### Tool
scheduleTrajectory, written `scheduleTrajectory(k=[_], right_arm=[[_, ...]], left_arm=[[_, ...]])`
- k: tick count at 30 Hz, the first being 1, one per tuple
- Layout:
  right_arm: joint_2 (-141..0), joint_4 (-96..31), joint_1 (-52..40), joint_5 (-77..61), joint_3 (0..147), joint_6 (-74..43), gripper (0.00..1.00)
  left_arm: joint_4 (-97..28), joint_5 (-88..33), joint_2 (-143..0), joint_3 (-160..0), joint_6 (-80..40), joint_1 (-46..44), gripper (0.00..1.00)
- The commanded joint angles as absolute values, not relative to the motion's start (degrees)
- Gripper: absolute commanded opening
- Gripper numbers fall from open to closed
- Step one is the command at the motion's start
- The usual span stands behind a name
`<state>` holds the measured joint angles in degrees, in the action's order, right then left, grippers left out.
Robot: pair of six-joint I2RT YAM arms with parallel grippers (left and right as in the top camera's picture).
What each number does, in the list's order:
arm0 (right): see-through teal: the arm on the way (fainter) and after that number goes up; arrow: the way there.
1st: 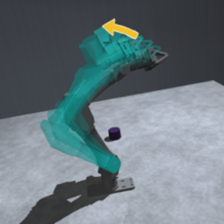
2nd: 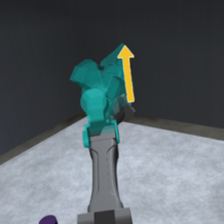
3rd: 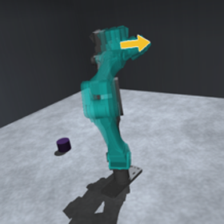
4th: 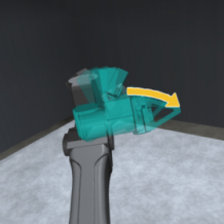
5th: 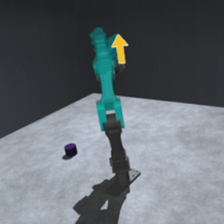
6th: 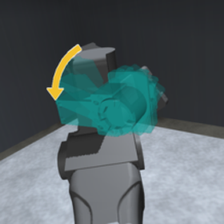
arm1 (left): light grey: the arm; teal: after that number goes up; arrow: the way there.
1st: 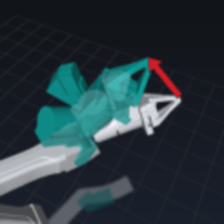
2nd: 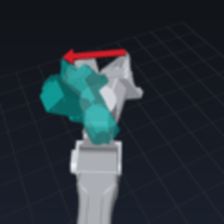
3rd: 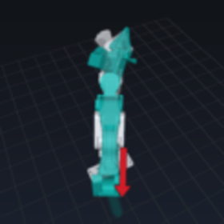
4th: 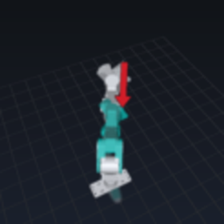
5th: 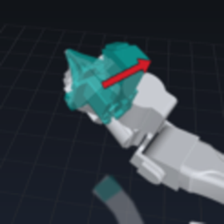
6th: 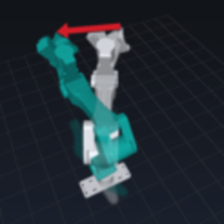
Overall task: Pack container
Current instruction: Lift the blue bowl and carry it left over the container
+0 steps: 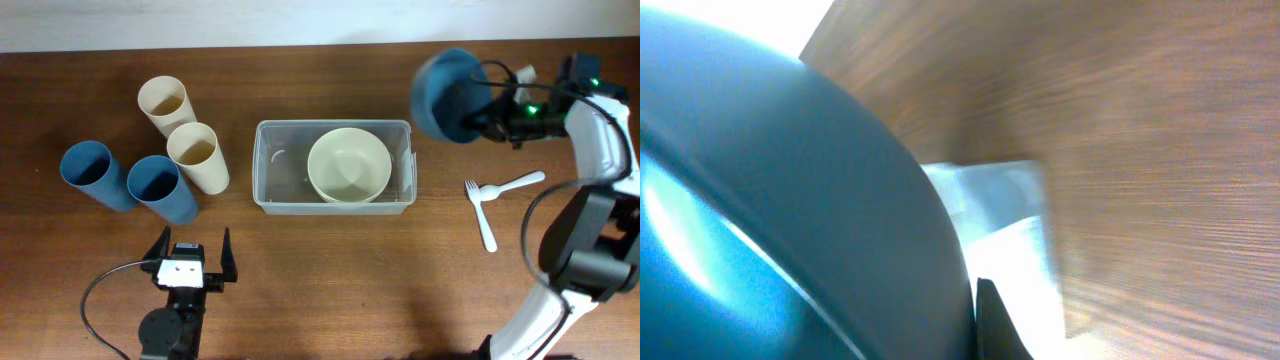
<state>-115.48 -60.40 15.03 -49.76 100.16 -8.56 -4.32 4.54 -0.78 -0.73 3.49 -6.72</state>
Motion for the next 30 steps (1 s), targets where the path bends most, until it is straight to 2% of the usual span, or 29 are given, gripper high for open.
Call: scheduleTrajectory(k=[1, 10, 14, 19, 30], right_arm=[[-110.3, -61.2, 9.6, -46.2, 100.3, -8.0, 0.04], [-109.1, -62.8, -6.2, -23.1, 100.3, -13.3, 0.04], [-109.1, -63.7, -10.5, -17.1, 100.3, -16.7, 0.04], [-109.1, -66.2, -13.1, -11.3, 100.3, -20.8, 0.04], [-109.3, -67.5, -14.3, -10.7, 100.3, -20.9, 0.04]], left_arm=[[-4.4, 4.8, -0.3, -0.5, 4.2, -6.5, 1.0], [-4.4, 4.8, -0.3, -0.5, 4.2, -6.5, 1.0], [-4.4, 4.8, -0.3, -0.5, 4.2, -6.5, 1.0], [-4.4, 4.8, -0.3, -0.5, 4.2, -6.5, 0.99], [-4.4, 4.8, -0.3, -0.5, 4.2, -6.5, 1.0]])
